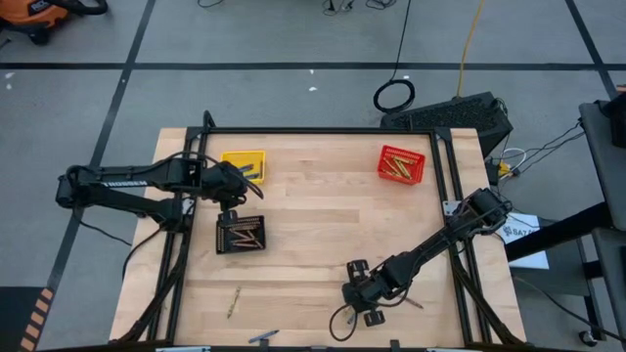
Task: Sort crayons
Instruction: Put the green crayon into the red bin
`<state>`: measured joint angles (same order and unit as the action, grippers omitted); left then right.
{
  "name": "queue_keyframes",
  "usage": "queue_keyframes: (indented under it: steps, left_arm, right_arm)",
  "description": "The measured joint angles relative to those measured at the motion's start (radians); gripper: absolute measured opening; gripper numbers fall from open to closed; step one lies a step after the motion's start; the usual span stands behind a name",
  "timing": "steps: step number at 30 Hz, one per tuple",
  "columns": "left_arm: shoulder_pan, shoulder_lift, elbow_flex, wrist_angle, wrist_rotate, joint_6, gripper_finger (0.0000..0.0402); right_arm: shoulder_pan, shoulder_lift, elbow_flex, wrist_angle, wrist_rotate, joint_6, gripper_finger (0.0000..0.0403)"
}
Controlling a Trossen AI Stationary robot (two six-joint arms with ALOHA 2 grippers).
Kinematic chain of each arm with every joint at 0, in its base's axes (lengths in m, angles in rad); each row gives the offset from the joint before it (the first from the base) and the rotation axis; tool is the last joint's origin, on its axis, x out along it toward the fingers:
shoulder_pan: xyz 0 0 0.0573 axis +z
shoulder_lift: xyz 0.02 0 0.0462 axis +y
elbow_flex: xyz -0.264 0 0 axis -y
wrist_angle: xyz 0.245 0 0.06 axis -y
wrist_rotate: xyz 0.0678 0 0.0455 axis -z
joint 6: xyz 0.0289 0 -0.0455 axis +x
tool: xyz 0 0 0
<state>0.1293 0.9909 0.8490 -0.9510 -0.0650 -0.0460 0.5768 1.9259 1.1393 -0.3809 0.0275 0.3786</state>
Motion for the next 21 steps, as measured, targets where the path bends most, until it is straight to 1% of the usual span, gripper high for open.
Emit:
queue_keyframes:
  steps: [6, 9, 13, 18, 21]
  left_arm:
    - [0.000, 0.000, 0.000, 0.000, 0.000, 0.001, 0.0070]
    - [0.000, 0.000, 0.000, 0.000, 0.000, 0.001, 0.0070]
    - [0.000, 0.000, 0.000, 0.000, 0.000, 0.001, 0.0070]
    - [0.000, 0.000, 0.000, 0.000, 0.000, 0.000, 0.0070]
    - [0.000, 0.000, 0.000, 0.000, 0.000, 0.001, 0.0070]
  right_arm:
    - [-0.001, 0.014, -0.001, -0.019, 0.003, 0.002, 0.0116]
    - [-0.009, 0.016, -0.002, -0.034, 0.002, 0.030, 0.0108]
    - [-0.022, 0.017, -0.002, -0.048, -0.002, 0.108, 0.0075]
    - [-0.027, 0.017, -0.003, -0.049, -0.002, 0.117, 0.0017]
    - [-0.027, 0.017, -0.003, -0.049, -0.002, 0.146, 0.0007]
